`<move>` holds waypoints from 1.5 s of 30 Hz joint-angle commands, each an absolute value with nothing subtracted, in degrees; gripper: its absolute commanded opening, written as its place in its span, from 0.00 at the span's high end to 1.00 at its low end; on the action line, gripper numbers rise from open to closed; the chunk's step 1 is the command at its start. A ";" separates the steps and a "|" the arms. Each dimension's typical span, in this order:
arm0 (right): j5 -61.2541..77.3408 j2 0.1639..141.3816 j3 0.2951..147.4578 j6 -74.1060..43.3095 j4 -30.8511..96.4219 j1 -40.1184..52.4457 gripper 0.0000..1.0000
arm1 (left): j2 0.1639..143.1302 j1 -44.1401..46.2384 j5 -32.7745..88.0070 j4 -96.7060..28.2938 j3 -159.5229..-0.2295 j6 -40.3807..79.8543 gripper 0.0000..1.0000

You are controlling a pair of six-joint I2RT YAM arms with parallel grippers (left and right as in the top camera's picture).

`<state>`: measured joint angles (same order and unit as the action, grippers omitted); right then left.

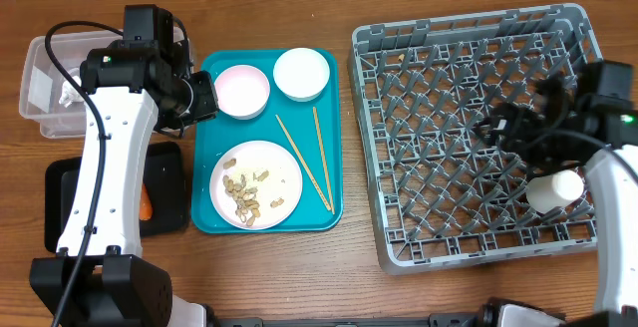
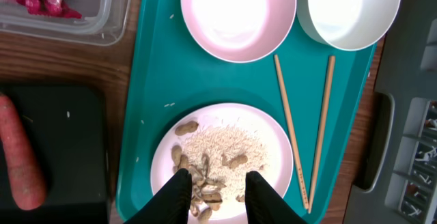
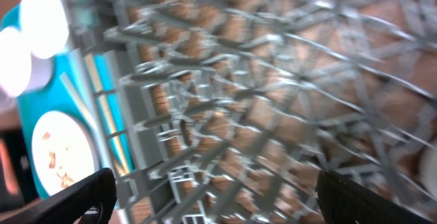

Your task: Sort waste into correct bins and load items into the dishwasher

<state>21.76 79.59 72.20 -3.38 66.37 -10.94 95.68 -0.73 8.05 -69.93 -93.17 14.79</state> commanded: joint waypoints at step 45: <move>14.98 78.43 72.82 -4.69 59.72 15.79 0.03 | 118.56 15.99 11.97 -43.64 -93.89 33.12 0.60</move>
